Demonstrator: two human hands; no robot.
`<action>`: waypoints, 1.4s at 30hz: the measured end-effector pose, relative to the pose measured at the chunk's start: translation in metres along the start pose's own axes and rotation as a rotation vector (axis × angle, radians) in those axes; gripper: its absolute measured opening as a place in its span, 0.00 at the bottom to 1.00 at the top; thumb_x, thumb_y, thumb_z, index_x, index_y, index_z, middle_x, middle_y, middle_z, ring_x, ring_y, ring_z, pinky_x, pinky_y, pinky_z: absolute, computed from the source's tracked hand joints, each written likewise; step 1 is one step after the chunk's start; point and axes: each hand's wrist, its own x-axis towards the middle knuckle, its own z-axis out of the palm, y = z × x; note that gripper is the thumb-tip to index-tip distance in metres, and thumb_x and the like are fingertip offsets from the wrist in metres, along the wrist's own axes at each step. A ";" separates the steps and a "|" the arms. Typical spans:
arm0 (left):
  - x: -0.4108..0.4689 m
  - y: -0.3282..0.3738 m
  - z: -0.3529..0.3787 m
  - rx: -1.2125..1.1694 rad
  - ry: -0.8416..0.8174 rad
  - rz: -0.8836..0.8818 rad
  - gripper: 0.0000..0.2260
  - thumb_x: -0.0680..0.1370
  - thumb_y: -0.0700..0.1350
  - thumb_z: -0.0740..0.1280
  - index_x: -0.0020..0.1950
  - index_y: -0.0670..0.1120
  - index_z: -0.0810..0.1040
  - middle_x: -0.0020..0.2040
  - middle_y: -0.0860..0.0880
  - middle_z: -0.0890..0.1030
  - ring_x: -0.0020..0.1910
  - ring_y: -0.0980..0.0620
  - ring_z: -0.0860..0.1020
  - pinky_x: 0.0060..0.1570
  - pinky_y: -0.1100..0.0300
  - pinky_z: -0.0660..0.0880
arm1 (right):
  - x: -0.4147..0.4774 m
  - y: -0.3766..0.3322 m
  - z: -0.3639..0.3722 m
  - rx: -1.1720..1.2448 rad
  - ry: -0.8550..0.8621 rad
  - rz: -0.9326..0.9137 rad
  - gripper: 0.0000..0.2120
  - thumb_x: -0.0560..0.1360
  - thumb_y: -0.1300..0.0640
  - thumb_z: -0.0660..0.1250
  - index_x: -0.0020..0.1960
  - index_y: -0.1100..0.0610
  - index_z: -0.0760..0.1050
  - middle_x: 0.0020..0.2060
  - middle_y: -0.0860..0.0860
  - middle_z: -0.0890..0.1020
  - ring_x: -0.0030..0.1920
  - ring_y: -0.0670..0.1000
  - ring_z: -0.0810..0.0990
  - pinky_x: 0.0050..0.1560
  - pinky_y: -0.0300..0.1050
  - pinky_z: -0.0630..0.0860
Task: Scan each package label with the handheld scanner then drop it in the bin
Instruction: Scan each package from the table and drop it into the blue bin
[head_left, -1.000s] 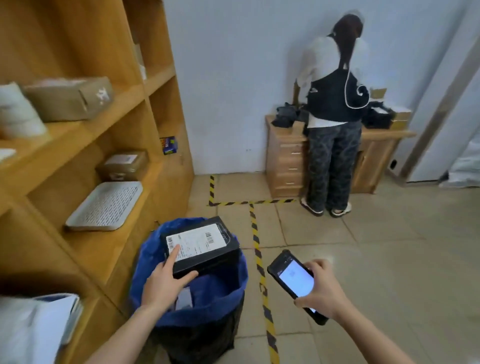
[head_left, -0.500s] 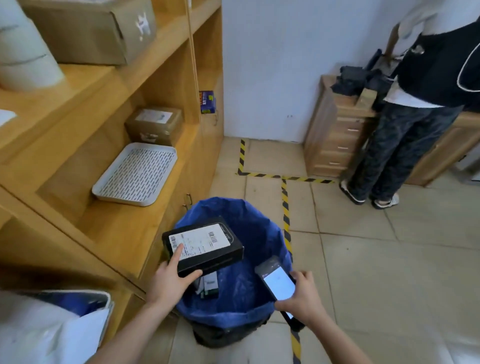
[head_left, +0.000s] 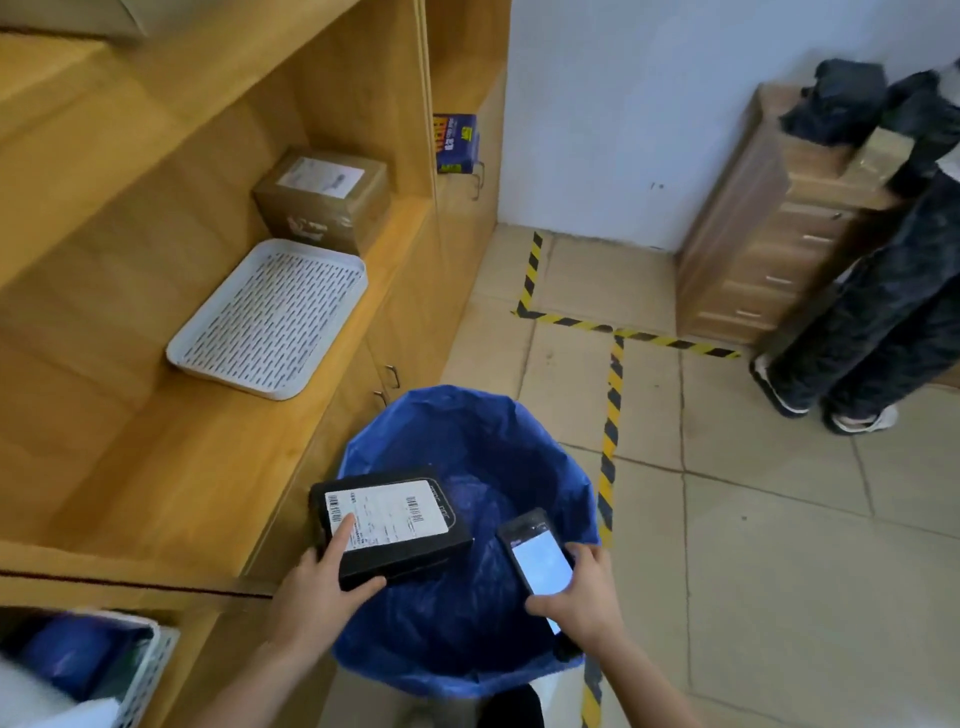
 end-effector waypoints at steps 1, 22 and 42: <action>0.006 0.004 0.004 0.025 -0.002 0.000 0.41 0.72 0.68 0.66 0.78 0.62 0.48 0.59 0.49 0.73 0.53 0.50 0.76 0.48 0.58 0.77 | 0.011 0.003 0.002 0.012 -0.013 0.001 0.40 0.54 0.49 0.77 0.63 0.56 0.68 0.57 0.48 0.65 0.52 0.46 0.68 0.52 0.37 0.69; 0.211 -0.006 0.238 0.349 -0.171 0.085 0.40 0.75 0.63 0.67 0.78 0.60 0.45 0.73 0.36 0.60 0.66 0.40 0.66 0.54 0.49 0.76 | 0.211 0.127 0.167 0.075 -0.104 0.331 0.41 0.58 0.56 0.79 0.66 0.62 0.66 0.62 0.53 0.63 0.47 0.49 0.71 0.45 0.44 0.77; 0.375 -0.022 0.506 0.295 -0.286 0.048 0.40 0.75 0.70 0.57 0.77 0.62 0.36 0.77 0.37 0.56 0.72 0.39 0.60 0.58 0.46 0.72 | 0.396 0.259 0.302 0.002 0.029 0.329 0.39 0.60 0.57 0.78 0.67 0.62 0.66 0.64 0.56 0.64 0.57 0.53 0.72 0.55 0.36 0.66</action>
